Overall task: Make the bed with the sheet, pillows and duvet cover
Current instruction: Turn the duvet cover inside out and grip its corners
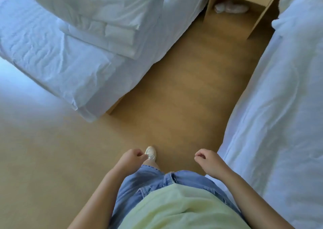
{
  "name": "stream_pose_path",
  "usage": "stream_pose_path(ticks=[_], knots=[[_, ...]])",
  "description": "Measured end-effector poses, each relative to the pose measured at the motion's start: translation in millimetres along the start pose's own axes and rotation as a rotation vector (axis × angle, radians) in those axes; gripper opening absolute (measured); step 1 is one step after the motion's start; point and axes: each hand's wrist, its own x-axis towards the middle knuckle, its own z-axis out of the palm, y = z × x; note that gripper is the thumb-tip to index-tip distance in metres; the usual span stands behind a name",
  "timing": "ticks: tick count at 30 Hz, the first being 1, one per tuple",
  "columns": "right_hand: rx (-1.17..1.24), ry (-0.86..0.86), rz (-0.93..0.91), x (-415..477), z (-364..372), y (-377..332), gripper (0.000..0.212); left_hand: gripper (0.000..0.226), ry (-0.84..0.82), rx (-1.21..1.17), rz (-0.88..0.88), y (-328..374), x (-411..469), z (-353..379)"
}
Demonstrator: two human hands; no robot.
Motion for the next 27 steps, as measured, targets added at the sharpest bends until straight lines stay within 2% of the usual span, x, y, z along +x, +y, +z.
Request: stream_pose_path(ticks=[5,10,17,23,27], knots=[[0.113,0.136,0.187,53,-65,-20,0.017,0.025,-0.135,0.288,0.105,117,100,-81],[0.298,0.222,0.321,121,-141,-12,0.020,0.019,-0.223,0.533,0.207,268,210,-98],[0.482,0.279,0.340,221,-329,1,0.014,0.017,-0.372,0.623,0.264,473,307,-70],[0.447,0.265,0.367,295,-472,5,0.013,0.015,-0.420,0.588,0.330,646,378,-62],[0.496,0.331,0.412,367,-564,19,0.020,0.015,-0.468,0.608,0.375,760,444,-55]])
